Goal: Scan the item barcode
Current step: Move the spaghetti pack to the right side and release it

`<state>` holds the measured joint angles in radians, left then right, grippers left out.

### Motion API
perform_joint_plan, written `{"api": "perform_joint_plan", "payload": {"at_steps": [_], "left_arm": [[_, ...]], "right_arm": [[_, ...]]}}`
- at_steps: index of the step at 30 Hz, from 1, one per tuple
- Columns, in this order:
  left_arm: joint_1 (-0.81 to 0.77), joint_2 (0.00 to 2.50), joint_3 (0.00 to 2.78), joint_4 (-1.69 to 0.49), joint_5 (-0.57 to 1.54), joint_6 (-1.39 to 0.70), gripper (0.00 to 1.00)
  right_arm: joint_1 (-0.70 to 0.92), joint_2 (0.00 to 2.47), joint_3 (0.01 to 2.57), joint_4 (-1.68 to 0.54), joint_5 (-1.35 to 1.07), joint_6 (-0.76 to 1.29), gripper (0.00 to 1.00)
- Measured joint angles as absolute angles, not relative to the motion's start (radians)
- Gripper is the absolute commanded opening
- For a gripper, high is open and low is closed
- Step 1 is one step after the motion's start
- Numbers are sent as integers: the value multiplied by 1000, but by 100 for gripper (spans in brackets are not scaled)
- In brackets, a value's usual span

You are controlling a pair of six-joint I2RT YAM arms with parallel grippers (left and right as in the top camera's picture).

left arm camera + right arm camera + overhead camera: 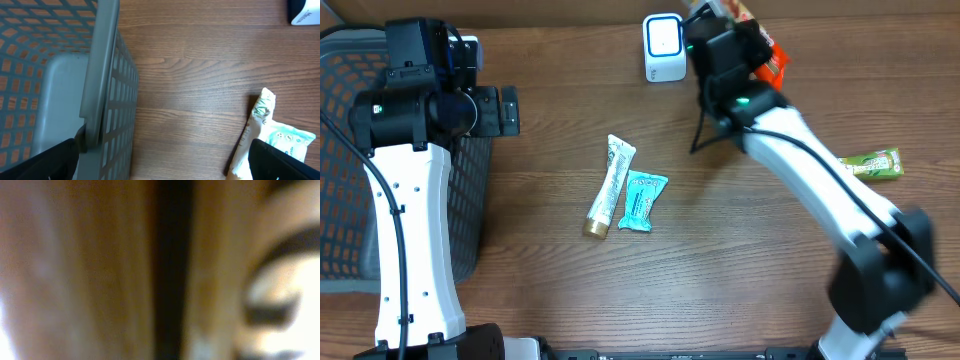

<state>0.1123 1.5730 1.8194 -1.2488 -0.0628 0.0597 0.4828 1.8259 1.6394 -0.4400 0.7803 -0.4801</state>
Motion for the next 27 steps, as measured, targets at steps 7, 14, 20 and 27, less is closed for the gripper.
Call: {"api": "perform_joint_plan", "payload": {"at_steps": [7, 14, 20, 27], "left_arm": [[112, 1573, 1819, -1248, -63, 60, 100], [112, 1573, 1819, -1248, -64, 60, 100], [112, 1573, 1819, -1249, -63, 60, 99], [112, 1573, 1819, -1248, -64, 60, 100]], "right_arm": [[347, 1623, 1652, -837, 411, 160, 4], [96, 1670, 1508, -912, 249, 805, 4], [-13, 1737, 1312, -719, 205, 1126, 4], [-82, 1811, 1232, -621, 194, 1304, 4]]}}
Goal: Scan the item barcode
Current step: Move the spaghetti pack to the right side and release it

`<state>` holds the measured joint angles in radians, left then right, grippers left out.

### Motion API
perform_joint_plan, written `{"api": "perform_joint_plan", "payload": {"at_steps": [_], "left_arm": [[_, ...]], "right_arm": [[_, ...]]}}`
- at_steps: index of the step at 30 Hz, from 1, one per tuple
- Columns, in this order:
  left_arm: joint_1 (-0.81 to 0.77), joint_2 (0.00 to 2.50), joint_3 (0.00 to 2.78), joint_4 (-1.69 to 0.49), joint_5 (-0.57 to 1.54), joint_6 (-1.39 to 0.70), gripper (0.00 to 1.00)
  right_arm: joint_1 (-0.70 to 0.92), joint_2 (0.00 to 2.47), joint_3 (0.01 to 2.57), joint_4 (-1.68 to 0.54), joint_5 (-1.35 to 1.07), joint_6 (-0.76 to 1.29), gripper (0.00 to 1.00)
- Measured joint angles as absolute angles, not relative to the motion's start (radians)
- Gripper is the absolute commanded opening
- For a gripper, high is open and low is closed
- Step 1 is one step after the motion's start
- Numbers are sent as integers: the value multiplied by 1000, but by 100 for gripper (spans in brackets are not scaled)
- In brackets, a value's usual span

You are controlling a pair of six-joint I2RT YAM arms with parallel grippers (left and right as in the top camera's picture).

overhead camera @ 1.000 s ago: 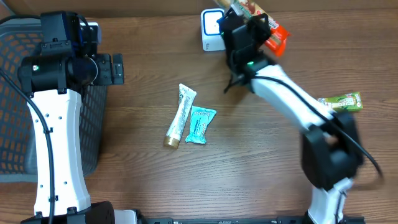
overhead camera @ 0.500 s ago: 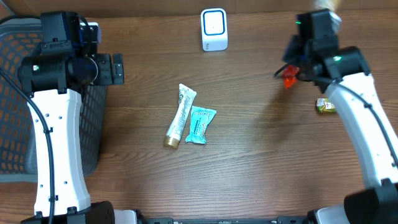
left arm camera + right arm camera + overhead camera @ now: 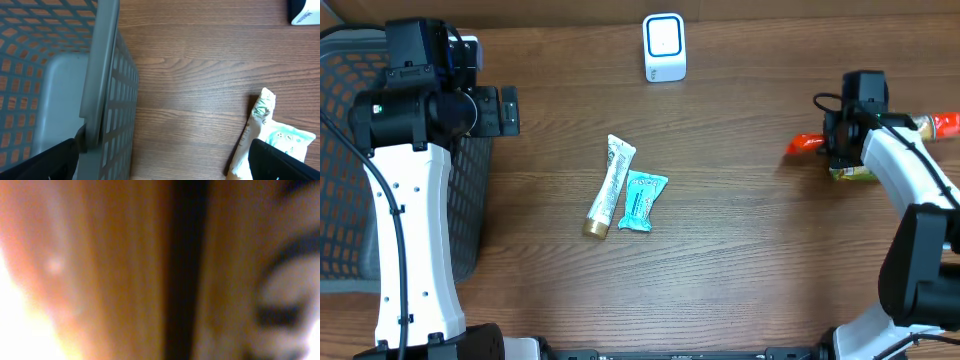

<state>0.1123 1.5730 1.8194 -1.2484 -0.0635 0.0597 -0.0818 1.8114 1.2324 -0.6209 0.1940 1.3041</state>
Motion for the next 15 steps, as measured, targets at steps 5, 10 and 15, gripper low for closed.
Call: {"api": "perform_joint_plan", "payload": {"at_steps": [5, 10, 15], "left_arm": [[112, 1573, 1819, -1248, -63, 60, 100], [112, 1573, 1819, -1248, -64, 60, 100], [112, 1573, 1819, -1249, -64, 60, 100]], "right_arm": [[-104, 1818, 1231, -604, 223, 1327, 38], [-105, 1817, 1231, -593, 258, 1253, 75], [-105, 1814, 1241, -593, 244, 1043, 92]]}}
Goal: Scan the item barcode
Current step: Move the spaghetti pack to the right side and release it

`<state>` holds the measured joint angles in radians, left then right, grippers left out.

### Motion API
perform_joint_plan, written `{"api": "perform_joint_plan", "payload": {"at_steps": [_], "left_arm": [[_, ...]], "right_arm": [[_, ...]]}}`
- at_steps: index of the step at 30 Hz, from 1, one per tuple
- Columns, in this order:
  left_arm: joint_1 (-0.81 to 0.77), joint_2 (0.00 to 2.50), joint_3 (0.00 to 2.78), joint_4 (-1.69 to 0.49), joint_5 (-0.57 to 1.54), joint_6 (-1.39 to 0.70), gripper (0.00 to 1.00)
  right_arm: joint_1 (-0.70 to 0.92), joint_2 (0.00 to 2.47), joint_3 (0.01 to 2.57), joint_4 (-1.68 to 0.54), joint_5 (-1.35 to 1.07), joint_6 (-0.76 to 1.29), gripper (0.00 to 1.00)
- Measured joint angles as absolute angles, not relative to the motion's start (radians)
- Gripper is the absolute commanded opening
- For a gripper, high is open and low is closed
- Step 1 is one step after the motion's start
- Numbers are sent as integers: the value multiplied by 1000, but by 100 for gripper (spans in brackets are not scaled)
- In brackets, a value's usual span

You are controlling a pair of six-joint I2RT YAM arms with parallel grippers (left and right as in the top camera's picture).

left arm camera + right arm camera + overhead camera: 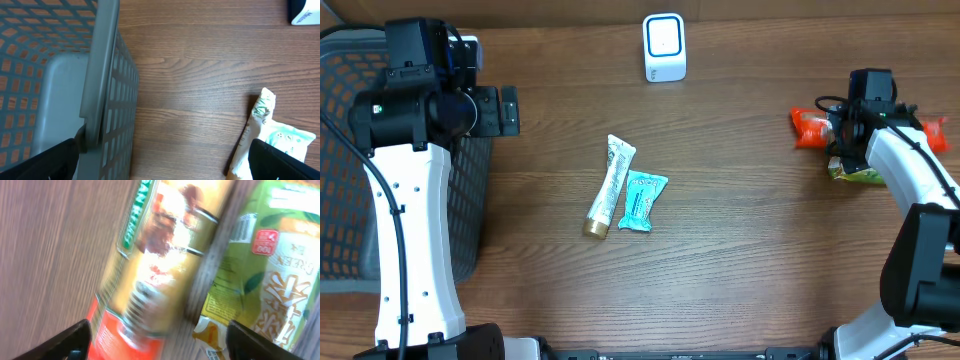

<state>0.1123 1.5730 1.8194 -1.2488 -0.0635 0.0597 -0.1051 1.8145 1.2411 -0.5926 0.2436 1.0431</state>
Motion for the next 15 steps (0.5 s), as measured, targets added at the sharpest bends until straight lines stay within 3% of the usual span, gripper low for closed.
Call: {"api": "perform_joint_plan", "payload": {"at_steps": [7, 15], "left_arm": [[112, 1573, 1819, -1249, -63, 60, 100], [112, 1573, 1819, -1249, -63, 60, 100]], "right_arm": [[-106, 1703, 1309, -640, 28, 673, 91], [-96, 1579, 1346, -756, -238, 543, 92]]}}
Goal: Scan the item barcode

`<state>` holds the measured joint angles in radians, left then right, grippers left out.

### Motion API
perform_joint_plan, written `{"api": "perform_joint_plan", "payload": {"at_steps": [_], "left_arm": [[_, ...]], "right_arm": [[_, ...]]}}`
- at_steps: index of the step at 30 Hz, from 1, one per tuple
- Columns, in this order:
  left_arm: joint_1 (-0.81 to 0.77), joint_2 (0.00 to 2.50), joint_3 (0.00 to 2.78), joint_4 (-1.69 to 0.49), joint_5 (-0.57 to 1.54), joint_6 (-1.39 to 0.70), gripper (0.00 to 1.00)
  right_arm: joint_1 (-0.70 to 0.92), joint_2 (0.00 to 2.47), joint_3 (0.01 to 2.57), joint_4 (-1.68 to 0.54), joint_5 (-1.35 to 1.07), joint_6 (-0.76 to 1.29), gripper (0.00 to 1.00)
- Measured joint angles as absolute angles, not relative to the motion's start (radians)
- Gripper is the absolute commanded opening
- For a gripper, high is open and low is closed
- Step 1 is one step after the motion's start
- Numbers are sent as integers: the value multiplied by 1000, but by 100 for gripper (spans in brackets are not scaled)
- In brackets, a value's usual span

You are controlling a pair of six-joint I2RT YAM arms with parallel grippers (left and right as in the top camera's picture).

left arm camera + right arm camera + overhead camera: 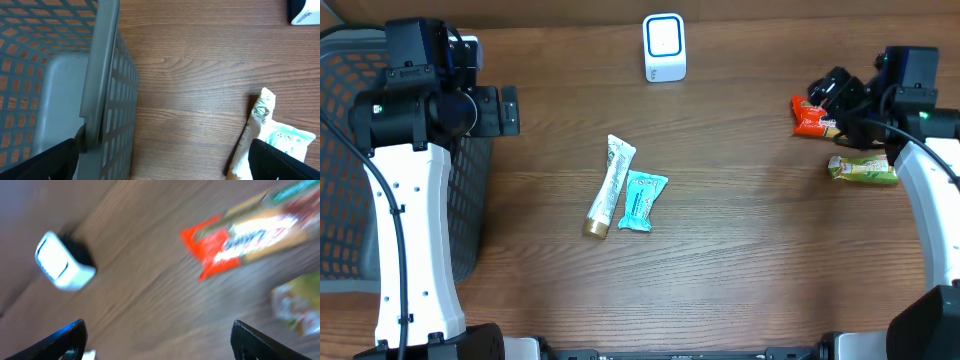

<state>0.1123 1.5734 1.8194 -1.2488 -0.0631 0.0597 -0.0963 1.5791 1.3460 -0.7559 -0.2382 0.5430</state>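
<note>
A red snack packet [808, 120] lies flat on the table at the right, clear of any gripper; the right wrist view shows it too [245, 232]. Just beside and above it, my right gripper [837, 98] stands open and empty [160, 345]. The white scanner [664, 47] stands at the back middle [62, 262]. My left gripper [508, 110] is open and empty beside the basket [162, 167].
A green snack packet [865, 168] lies just in front of the red one. A toothpaste tube [610, 185] and a teal packet [642, 200] lie mid-table, the tube [257, 122] also in the left wrist view. A grey mesh basket [345, 150] fills the left side.
My right gripper was low over the red packet, close to the green one. Now it is raised and drawn back to the right, with the scanner in its view. The left arm is unchanged.
My right gripper held the red packet up next to the scanner at the back. Then it had the packet at the right, over the green one. Then it stood open with the packet on the table, and now it has drawn away.
</note>
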Motion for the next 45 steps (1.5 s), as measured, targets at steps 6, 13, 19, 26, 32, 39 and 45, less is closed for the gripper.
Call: {"api": "perform_joint_plan", "payload": {"at_steps": [6, 13, 19, 26, 32, 39, 45], "left_arm": [[112, 1573, 1819, -1248, -64, 60, 100], [112, 1573, 1819, -1248, -64, 60, 100], [112, 1573, 1819, -1249, -63, 60, 100], [112, 1573, 1819, -1249, -63, 60, 99], [112, 1573, 1819, -1248, -64, 60, 100], [112, 1573, 1819, -1249, -63, 60, 100], [112, 1573, 1819, -1248, -64, 60, 100]], "right_arm": [[44, 1589, 1308, -796, -318, 523, 95], [326, 1697, 1269, -752, -353, 519, 94], [488, 1837, 1269, -648, -358, 551, 88], [560, 1940, 1268, -609, -358, 611, 78], [601, 1983, 1267, -554, -355, 665, 68], [631, 2014, 1268, -490, -359, 738, 39], [635, 2021, 1270, -481, -362, 757, 10]]}}
